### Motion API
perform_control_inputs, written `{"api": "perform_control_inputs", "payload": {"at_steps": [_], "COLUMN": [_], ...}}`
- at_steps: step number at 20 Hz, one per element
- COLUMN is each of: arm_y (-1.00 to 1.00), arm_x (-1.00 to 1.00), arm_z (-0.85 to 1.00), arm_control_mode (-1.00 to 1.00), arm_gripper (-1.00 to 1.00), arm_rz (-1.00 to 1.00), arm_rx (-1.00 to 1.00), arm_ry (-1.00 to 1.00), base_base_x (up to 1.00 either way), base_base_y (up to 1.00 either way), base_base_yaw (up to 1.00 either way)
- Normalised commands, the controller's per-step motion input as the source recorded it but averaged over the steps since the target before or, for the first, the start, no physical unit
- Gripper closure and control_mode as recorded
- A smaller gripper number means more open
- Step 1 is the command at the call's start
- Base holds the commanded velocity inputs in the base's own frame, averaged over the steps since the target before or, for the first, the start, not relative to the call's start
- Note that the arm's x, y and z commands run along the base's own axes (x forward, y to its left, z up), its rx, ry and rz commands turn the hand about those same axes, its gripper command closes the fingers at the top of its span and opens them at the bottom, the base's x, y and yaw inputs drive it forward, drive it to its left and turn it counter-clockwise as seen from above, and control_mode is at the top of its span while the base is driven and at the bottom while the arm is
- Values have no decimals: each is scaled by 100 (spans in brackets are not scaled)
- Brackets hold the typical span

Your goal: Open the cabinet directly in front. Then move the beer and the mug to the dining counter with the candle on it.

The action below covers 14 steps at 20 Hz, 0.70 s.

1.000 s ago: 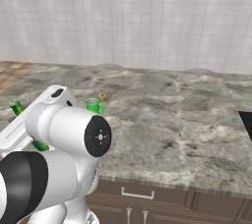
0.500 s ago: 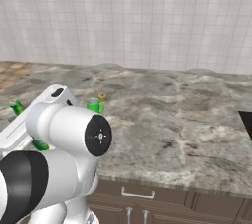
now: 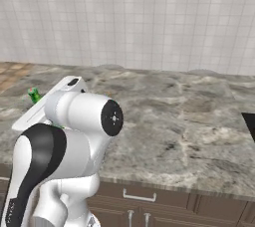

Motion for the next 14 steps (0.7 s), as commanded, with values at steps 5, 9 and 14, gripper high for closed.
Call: {"api": "perform_control_inputs", "payload": {"at_steps": [5, 9, 14], "arm_y": [-29, -18, -5], "arm_x": [41, 30, 33], "arm_z": [-3, -13, -35], "arm_control_mode": [-100, -100, -100], "arm_gripper": [100, 100, 100], "arm_rz": [1, 1, 0], "arm_rx": [0, 0, 0], "arm_ry": [0, -5, -10], "base_base_x": [0, 0, 0], "base_base_y": [0, 0, 0], "base_base_yaw": [0, 0, 0]}}
